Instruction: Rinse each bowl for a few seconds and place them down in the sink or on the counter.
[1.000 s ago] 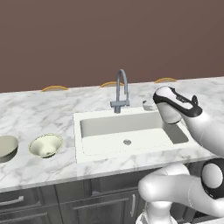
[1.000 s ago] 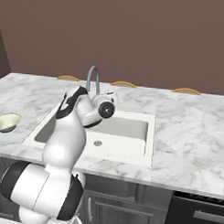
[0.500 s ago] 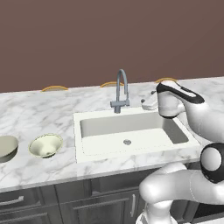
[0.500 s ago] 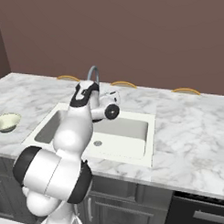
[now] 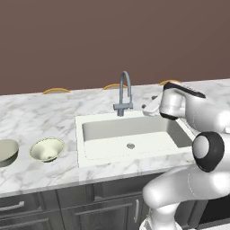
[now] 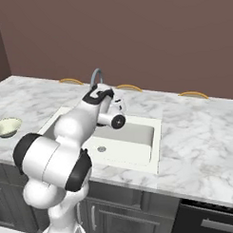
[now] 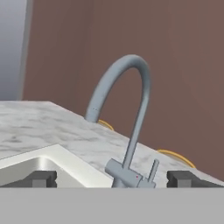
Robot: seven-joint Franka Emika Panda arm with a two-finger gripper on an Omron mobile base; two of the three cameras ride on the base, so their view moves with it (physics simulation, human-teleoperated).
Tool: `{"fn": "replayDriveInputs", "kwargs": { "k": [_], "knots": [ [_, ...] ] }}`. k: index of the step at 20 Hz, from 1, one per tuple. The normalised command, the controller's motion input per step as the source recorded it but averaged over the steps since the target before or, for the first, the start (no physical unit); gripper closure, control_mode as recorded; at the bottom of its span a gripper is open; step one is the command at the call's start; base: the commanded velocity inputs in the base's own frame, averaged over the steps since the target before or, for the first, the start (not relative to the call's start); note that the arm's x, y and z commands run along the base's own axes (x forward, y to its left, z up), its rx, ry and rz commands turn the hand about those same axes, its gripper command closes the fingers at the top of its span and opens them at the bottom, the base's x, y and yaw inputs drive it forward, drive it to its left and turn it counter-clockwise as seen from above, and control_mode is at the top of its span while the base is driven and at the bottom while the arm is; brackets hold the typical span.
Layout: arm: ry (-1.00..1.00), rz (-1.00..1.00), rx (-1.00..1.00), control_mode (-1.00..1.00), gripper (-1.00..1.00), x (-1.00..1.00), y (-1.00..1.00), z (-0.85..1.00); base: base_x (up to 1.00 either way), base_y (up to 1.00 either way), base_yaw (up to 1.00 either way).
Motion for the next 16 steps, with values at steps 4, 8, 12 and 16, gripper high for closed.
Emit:
{"fn": "replayDriveInputs", "kwargs": {
  "k": [4,8,12,16],
  "knots": [
    [0.04,0.00,0.04,-1.00,-1.00,0.39,0.00,0.00,0.00,0.00,0.00],
    [0.05,0.00,0.03,-1.00,-1.00,0.40,0.00,0.00,0.00,0.00,0.00],
    [0.06,0.00,0.05,-1.00,-1.00,0.37,0.00,-0.04,0.00,0.00,0.00],
    [0.05,0.00,0.05,-1.00,-1.00,0.36,0.00,-0.09,0.00,0.00,0.00]
  ]
}}
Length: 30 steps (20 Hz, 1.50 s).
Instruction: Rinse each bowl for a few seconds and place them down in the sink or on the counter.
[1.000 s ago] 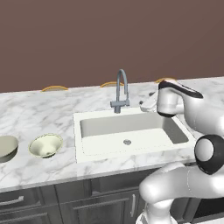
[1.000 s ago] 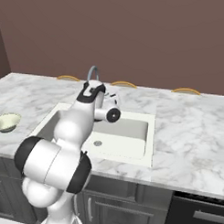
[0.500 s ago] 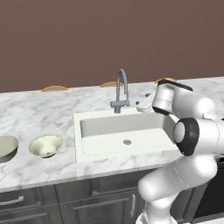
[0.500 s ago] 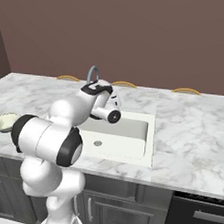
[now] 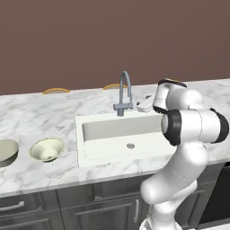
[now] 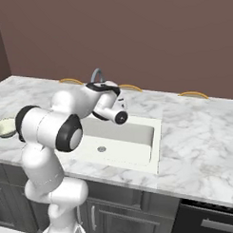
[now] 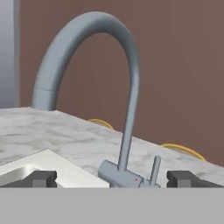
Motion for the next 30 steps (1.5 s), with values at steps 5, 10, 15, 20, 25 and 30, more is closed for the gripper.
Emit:
{"fn": "replayDriveInputs", "kwargs": {
  "k": [5,10,15,20,25,30],
  "knots": [
    [0.03,0.00,0.04,-1.00,-1.00,0.37,0.00,-0.12,0.00,0.00,0.00],
    [0.01,0.00,0.03,-1.00,-1.00,0.32,0.00,-0.08,0.00,0.00,0.00],
    [0.00,0.00,0.03,-1.00,-1.00,0.27,0.00,-0.13,0.00,0.00,0.00],
    [0.00,0.00,0.04,-1.00,-1.00,0.31,0.00,-0.18,0.00,0.00,0.00],
    [0.00,0.00,0.03,-1.00,-1.00,0.31,0.00,-0.20,0.00,0.00,0.00],
    [0.00,0.00,0.02,-1.00,-1.00,0.35,0.00,-0.18,0.00,0.00,0.00]
  ]
}}
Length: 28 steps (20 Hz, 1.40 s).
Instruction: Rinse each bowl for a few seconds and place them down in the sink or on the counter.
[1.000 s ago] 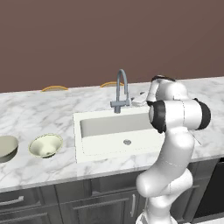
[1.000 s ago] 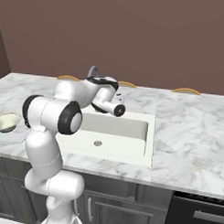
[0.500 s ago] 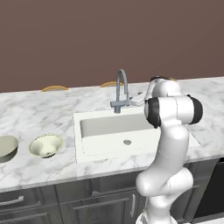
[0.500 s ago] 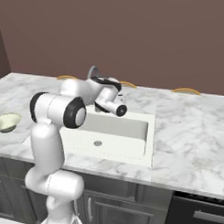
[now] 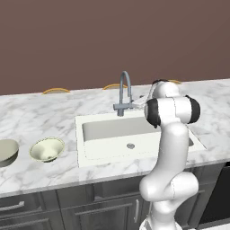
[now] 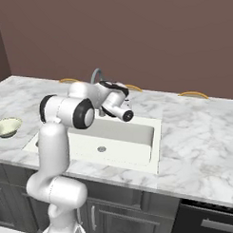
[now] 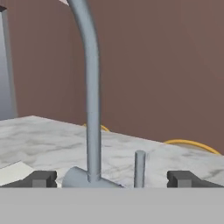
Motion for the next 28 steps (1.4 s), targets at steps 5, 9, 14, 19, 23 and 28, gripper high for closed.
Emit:
{"fn": "replayDriveInputs", "kwargs": {
  "k": [5,9,14,19,23,28],
  "knots": [
    [0.00,0.00,0.01,-1.00,-1.00,0.40,0.00,-0.17,0.00,0.00,0.00],
    [0.00,0.00,0.01,-1.00,-1.00,0.41,0.00,-0.19,0.00,0.00,0.00],
    [0.00,0.00,0.00,-1.00,-1.00,0.38,0.00,-0.18,0.00,0.00,0.00],
    [0.00,0.00,0.00,-1.00,-1.00,0.38,0.00,-0.13,0.00,0.00,0.00],
    [0.00,0.00,0.00,-1.00,-1.00,0.41,0.00,-0.11,0.00,0.00,0.00],
    [0.00,0.00,0.00,-1.00,-1.00,0.39,0.00,-0.10,0.00,0.00,0.00]
  ]
}}
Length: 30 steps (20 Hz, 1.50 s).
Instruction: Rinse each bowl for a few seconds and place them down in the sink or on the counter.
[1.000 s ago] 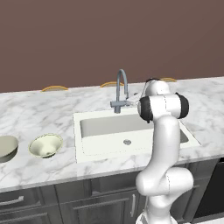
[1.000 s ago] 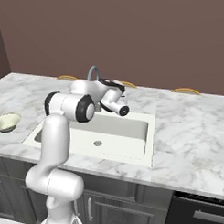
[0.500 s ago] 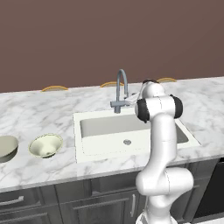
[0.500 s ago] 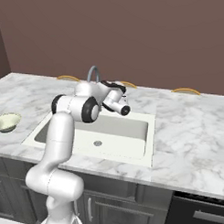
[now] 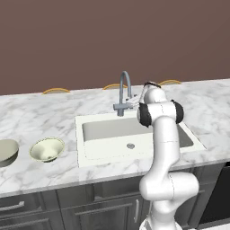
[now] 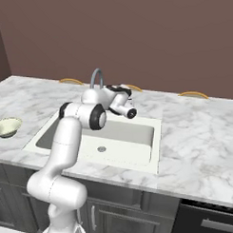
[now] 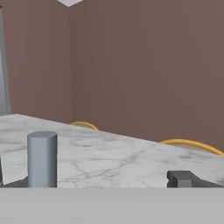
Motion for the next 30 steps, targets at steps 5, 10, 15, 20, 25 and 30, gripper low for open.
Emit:
{"fn": "replayDriveInputs", "kwargs": {
  "k": [5,10,15,20,25,30],
  "knots": [
    [0.00,0.00,0.00,-1.00,-1.00,0.28,0.00,-0.12,0.00,0.00,0.00],
    [0.00,0.00,0.00,-1.00,1.00,0.16,0.00,-0.15,0.00,0.00,0.00],
    [0.00,0.00,0.00,-1.00,1.00,0.03,-0.01,-0.12,0.00,0.00,0.00],
    [0.00,0.00,0.00,-1.00,1.00,0.00,-0.09,-0.10,0.00,0.00,0.00],
    [0.03,0.00,0.00,-1.00,1.00,0.00,-0.24,-0.10,0.00,0.00,0.00],
    [0.12,-0.03,0.04,-1.00,1.00,0.04,-0.54,-0.10,0.00,0.00,0.00]
  ]
}}
